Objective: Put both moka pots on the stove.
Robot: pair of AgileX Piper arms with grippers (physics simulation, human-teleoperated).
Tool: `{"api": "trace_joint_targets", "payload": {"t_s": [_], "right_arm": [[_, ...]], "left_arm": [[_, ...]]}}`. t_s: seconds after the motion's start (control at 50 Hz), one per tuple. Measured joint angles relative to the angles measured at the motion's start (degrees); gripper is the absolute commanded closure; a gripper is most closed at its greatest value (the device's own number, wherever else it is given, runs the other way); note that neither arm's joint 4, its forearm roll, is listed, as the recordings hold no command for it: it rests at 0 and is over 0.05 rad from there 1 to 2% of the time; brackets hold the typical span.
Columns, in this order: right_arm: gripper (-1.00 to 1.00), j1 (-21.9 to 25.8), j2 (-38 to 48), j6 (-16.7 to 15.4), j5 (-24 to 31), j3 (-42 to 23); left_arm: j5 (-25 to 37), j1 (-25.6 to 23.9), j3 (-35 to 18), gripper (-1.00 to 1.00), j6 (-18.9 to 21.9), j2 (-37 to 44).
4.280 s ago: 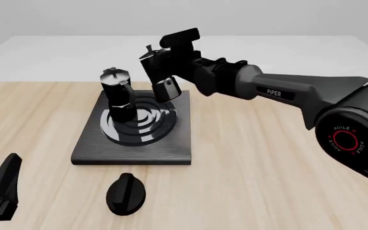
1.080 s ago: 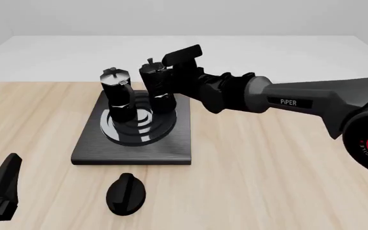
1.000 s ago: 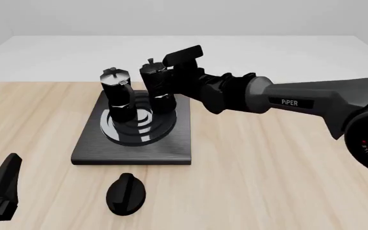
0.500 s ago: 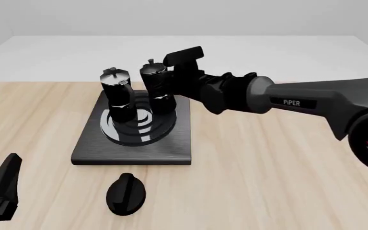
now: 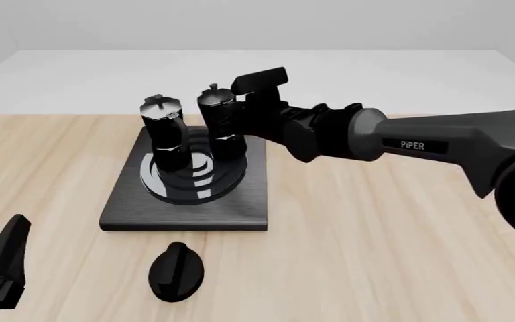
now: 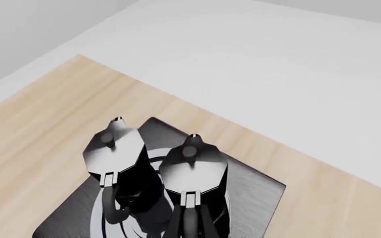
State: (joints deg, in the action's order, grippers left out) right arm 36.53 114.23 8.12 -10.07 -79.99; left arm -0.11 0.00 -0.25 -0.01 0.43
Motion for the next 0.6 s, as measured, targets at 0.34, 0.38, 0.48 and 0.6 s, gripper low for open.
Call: {"api": "trace_joint_targets", "payload": {"t_s": [0.34,0.38,0.48,0.6], "right_arm": [[1.00,0.1,-0.3,-0.3,-0.5,0.7],[1.00,0.1,-0.3,-0.4,-0.5,0.8],[1.00,0.2,-0.4,-0.5,-0.7,1.1],[1.00,0.2,-0.6,-0.5,-0.9,1.5]], "left_arm": [[0.0,0.0,0.0,-1.00,0.0,0.0],[0.0,0.0,0.0,-1.00,0.0,0.0],[0.0,0.0,0.0,-1.00,0.0,0.0],[0.0,0.0,0.0,-1.00,0.0,0.0]]}}
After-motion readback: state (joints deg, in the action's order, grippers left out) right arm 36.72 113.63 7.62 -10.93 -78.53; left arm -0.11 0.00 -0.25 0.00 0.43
